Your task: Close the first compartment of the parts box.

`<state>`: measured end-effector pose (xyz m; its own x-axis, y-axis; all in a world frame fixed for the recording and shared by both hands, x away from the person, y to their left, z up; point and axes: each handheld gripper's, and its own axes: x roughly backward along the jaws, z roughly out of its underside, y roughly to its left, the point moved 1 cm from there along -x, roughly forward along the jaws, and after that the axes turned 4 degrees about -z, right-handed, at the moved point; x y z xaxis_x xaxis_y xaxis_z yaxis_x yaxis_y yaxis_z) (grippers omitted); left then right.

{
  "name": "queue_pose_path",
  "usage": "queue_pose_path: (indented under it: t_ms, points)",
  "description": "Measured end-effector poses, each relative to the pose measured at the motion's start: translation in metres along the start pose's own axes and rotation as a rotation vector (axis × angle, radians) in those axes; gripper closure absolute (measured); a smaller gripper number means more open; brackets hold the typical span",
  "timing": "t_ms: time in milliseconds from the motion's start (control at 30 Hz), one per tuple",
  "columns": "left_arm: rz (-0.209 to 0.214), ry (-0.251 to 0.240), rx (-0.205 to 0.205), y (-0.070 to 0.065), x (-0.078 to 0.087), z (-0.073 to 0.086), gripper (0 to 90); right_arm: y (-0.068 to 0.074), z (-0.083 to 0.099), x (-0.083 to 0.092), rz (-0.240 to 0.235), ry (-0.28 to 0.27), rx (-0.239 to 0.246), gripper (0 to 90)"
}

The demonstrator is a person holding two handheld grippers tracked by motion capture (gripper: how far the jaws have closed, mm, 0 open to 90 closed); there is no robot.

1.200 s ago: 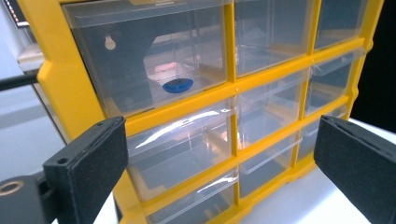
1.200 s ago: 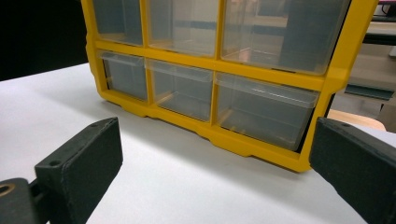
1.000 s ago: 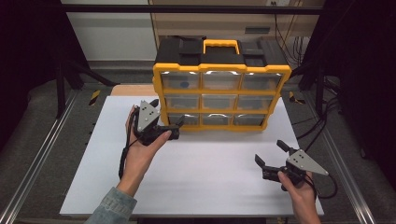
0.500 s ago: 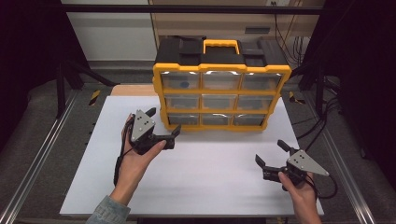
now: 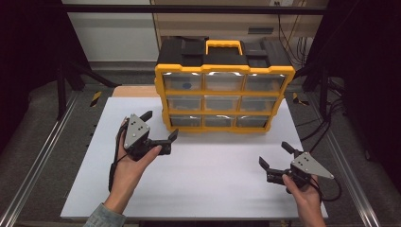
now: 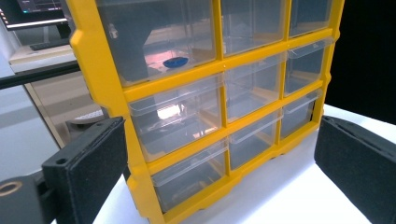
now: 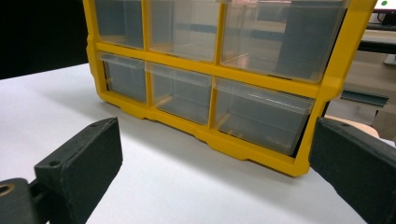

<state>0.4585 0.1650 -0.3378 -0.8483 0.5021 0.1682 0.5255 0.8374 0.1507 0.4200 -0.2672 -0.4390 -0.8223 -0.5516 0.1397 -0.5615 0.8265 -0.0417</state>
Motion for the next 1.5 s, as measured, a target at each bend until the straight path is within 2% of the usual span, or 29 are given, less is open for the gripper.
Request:
queue_pose_path:
  t_ms: [733, 1167, 1467, 1500]
  points:
    - [-0.002, -0.019, -0.022, 0.002, 0.026, -0.006, 2.1, -0.001, 0.000, 0.001, 0.000, 0.001, -0.002, 3.0]
    - [-0.003, -0.014, -0.020, 0.008, 0.035, 0.007, 2.0, -0.001, -0.001, 0.002, 0.000, -0.002, 0.001, 3.1]
    - [0.017, -0.029, -0.012, 0.011, 0.039, 0.019, 1.9, -0.001, -0.001, 0.002, -0.001, -0.001, 0.001, 3.1]
    - [0.019, -0.031, -0.022, 0.011, 0.041, 0.019, 1.9, -0.001, -0.001, 0.002, -0.002, -0.001, 0.000, 3.1]
